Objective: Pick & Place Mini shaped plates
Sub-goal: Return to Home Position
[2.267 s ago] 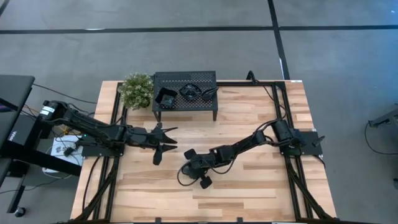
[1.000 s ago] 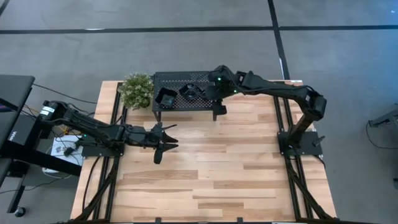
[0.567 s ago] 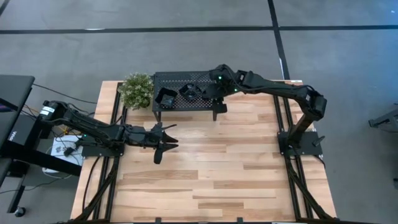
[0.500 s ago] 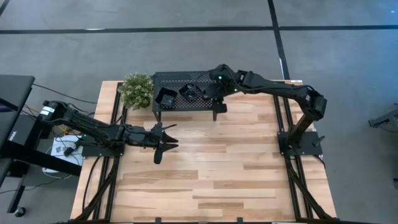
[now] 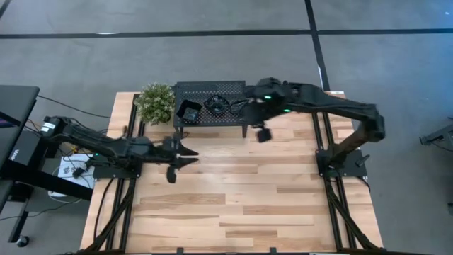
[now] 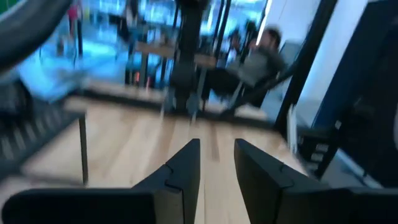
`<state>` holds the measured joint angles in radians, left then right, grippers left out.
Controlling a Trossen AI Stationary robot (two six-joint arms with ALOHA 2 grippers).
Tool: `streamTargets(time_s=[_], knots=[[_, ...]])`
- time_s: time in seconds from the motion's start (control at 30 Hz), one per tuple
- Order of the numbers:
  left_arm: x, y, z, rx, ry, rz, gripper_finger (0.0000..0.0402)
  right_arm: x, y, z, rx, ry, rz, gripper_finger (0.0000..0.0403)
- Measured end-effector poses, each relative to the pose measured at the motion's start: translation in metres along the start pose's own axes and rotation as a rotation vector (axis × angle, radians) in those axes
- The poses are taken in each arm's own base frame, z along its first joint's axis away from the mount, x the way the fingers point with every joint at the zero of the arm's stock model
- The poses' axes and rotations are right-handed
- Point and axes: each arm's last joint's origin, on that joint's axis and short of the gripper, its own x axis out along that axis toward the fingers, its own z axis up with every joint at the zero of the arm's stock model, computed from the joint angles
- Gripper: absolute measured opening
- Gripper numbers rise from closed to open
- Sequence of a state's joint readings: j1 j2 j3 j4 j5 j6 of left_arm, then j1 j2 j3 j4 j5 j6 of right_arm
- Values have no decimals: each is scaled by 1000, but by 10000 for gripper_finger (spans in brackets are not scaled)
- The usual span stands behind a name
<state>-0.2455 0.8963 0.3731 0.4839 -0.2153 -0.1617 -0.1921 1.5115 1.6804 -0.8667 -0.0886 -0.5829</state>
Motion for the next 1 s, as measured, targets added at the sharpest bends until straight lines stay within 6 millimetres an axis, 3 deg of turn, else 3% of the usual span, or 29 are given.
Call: streamTargets(time_s=[0.13,0.23,0.4,0.67,0.8,1.0], knots=[[-26,1,25,58,-140,-20,100,-46,25,-9,42,30,53,73],[-51,5,36,118,-187,-18,100,-59,48,-34,134,38,86,66],[-85,14,28,143,-207,-14,100,-43,90,-92,169,-123,47,51],[-105,24,-6,132,-328,-19,100,-19,130,-172,290,-438,-89,42],[-103,27,-23,130,-341,-15,100,-14,146,-198,346,-547,-109,43],[-98,28,-38,142,-327,-17,100,-20,159,-219,354,-688,-143,43]])
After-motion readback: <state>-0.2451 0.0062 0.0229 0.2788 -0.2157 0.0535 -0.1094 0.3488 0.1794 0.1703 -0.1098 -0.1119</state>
